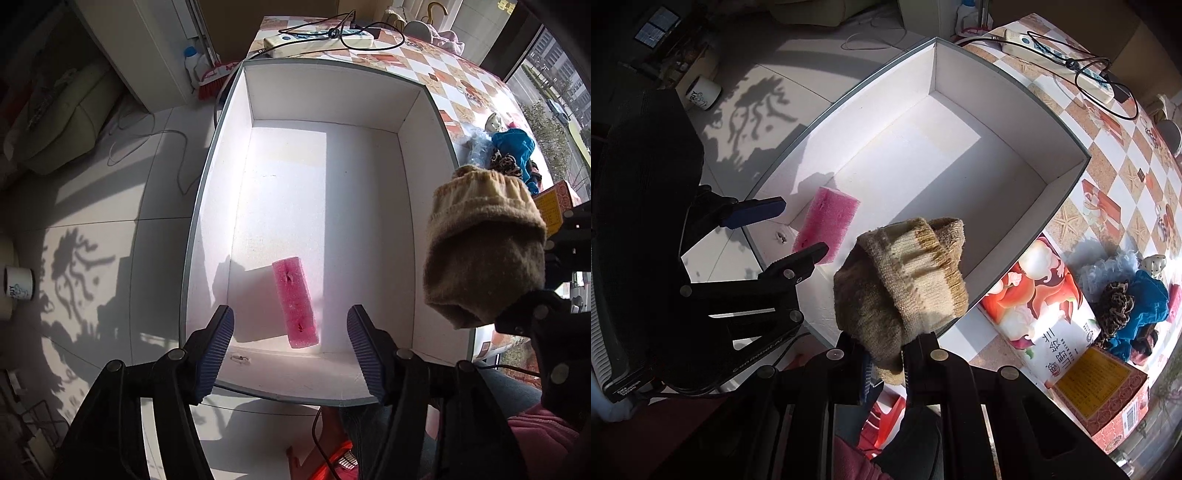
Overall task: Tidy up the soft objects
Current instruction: 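Lower both tools into the white box and open them, releasing both items, then withdraw both tools from the box back over the pile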
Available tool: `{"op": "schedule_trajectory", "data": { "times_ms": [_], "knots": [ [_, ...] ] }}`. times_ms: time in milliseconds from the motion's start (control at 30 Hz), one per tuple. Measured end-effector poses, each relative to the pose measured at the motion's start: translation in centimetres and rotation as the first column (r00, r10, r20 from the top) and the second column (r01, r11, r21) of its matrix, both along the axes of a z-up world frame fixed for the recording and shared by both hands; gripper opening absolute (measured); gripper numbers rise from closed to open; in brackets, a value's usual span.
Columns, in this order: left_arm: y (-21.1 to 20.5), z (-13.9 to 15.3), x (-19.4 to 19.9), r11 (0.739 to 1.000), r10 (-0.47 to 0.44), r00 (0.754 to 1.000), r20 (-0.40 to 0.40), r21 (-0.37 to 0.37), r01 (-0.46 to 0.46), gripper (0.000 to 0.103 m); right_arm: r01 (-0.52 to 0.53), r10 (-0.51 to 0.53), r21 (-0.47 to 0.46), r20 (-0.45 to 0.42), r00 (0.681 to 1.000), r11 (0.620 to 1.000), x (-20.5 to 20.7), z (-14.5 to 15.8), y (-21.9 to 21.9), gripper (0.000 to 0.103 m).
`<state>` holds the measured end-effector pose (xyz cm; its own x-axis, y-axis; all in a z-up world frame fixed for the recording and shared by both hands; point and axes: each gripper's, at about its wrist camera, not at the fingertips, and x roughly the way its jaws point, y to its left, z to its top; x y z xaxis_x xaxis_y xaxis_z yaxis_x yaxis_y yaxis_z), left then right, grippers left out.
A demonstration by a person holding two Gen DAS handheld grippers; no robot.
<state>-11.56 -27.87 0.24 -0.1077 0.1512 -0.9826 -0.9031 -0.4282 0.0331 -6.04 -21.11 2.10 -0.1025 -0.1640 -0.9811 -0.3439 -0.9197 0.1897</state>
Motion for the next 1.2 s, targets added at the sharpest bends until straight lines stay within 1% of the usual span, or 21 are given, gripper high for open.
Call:
{"op": "schedule_trajectory", "data": {
  "times_ms": [33, 67, 100, 133, 167, 200, 233, 267, 300, 433, 533, 567, 667, 733, 833, 867, 1000, 1067, 1100, 1133, 1200],
  "knots": [
    [0.0, 0.1, 0.1, 1.0, -0.004, 1.0, -0.005, 0.005, 0.004, 0.083, 0.001, -0.001, 0.0, 0.002, 1.0, 1.0, 0.0, 0.0, 0.0, 0.021],
    [0.0, 0.2, 0.1, 1.0, -0.005, 1.0, -0.007, 0.008, 0.006, 0.083, 0.005, -0.005, 0.003, 0.003, 1.0, 1.0, 0.1, -0.1, 0.0, 0.028],
    [-0.1, 0.2, 0.0, 1.0, -0.002, 1.0, -0.008, 0.006, 0.002, 0.083, 0.011, -0.011, 0.004, -0.002, 1.0, 1.0, 0.2, -0.1, 0.2, 0.049],
    [-0.1, 0.1, -0.2, 1.0, 0.004, 1.0, -0.008, 0.006, -0.004, 0.087, 0.023, -0.022, 0.01, -0.011, 1.0, 1.0, 0.2, 0.1, 0.4, 0.064],
    [-0.2, 0.0, -0.4, 1.0, 0.014, 1.0, 0.009, 0.01, -0.014, 0.089, 0.039, -0.038, 0.015, -0.021, 0.999, 0.999, 0.3, 0.3, 0.7, 0.07],
    [-0.2, 0.0, -0.7, 0.999, 0.028, 0.999, 0.042, 0.018, -0.029, 0.089, 0.054, -0.054, 0.012, -0.025, 0.998, 0.998, 0.4, 0.5, 1.0, 0.081],
    [-0.3, 0.0, -1.1, 0.999, 0.043, 0.996, 0.076, 0.024, -0.044, 0.093, 0.069, -0.069, 0.013, -0.025, 0.997, 0.998, 0.4, 0.6, 1.3, 0.091],
    [-0.2, 0.0, -1.3, 0.998, 0.054, 0.993, 0.106, 0.028, -0.057, 0.096, 0.089, -0.089, 0.02, -0.022, 0.996, 0.996, 0.5, 0.6, 1.6, 0.095],
    [-0.2, 0.1, -1.5, 0.997, 0.063, 0.989, 0.13, 0.036, -0.069, 0.096, 0.108, -0.107, 0.023, -0.019, 0.994, 0.994, 0.6, 0.6, 2.0, 0.102],
    [0.5, 1.2, -2.0, 0.993, 0.072, 0.984, 0.163, 0.076, -0.085, 0.097, 0.191, -0.191, 0.006, -0.023, 0.981, 0.981, 1.7, 1.3, 3.5, 0.102],
    [1.5, 2.8, -1.8, 0.988, 0.036, 0.979, 0.199, 0.137, -0.064, 0.098, 0.267, -0.267, -0.01, -0.04, 0.963, 0.964, 2.9, 2.6, 4.9, 0.102],
    [2.0, 3.5, -1.7, 0.985, 0.016, 0.978, 0.21, 0.163, -0.051, 0.103, 0.295, -0.296, -0.018, -0.052, 0.954, 0.955, 3.5, 3.3, 5.4, 0.102],
    [4.4, 5.5, -0.7, 0.972, -0.061, 0.972, 0.228, 0.237, 0.006, 0.103, 0.382, -0.382, -0.024, -0.102, 0.918, 0.924, 5.6, 5.7, 7.3, 0.102],
    [6.5, 6.7, 0.3, 0.965, -0.112, 0.966, 0.234, 0.259, 0.049, 0.103, 0.439, -0.439, -0.029, -0.127, 0.889, 0.898, 7.4, 7.3, 8.8, 0.102],
    [9.9, 7.7, 2.5, 0.951, -0.188, 0.954, 0.232, 0.288, 0.117, 0.103, 0.537, -0.534, -0.029, -0.164, 0.829, 0.843, 11.1, 9.7, 11.5, 0.102],
    [11.2, 7.8, 3.4, 0.947, -0.215, 0.95, 0.225, 0.286, 0.147, 0.103, 0.569, -0.564, -0.025, -0.17, 0.808, 0.822, 12.5, 10.3, 12.4, 0.102],
    [15.8, 7.7, 7.2, 0.935, -0.301, 0.931, 0.206, 0.256, 0.246, 0.103, 0.697, -0.686, -0.019, -0.195, 0.701, 0.717, 18.7, 12.0, 16.5, 0.102],
    [17.8, 7.3, 8.8, 0.932, -0.323, 0.925, 0.2, 0.239, 0.274, 0.103, 0.753, -0.74, -0.006, -0.192, 0.645, 0.658, 21.5, 11.7, 18.7, 0.102],
    [18.9, 7.0, 9.6, 0.932, -0.331, 0.922, 0.199, 0.224, 0.286, 0.103, 0.78, -0.768, 0.0, -0.177, 0.616, 0.626, 22.9, 11.1, 19.7, 0.102],
    [19.8, 6.7, 10.3, 0.933, -0.336, 0.92, 0.203, 0.207, 0.295, 0.103, 0.808, -0.798, 0.001, -0.154, 0.583, 0.59, 24.3, 10.1, 20.8, 0.102],
    [21.7, 5.9, 11.5, 0.934, -0.345, 0.912, 0.222, 0.177, 0.31, 0.103, 0.848, -0.844, -0.009, -0.104, 0.526, 0.53, 26.9, 7.8, 22.8, 0.102]
  ]
}}
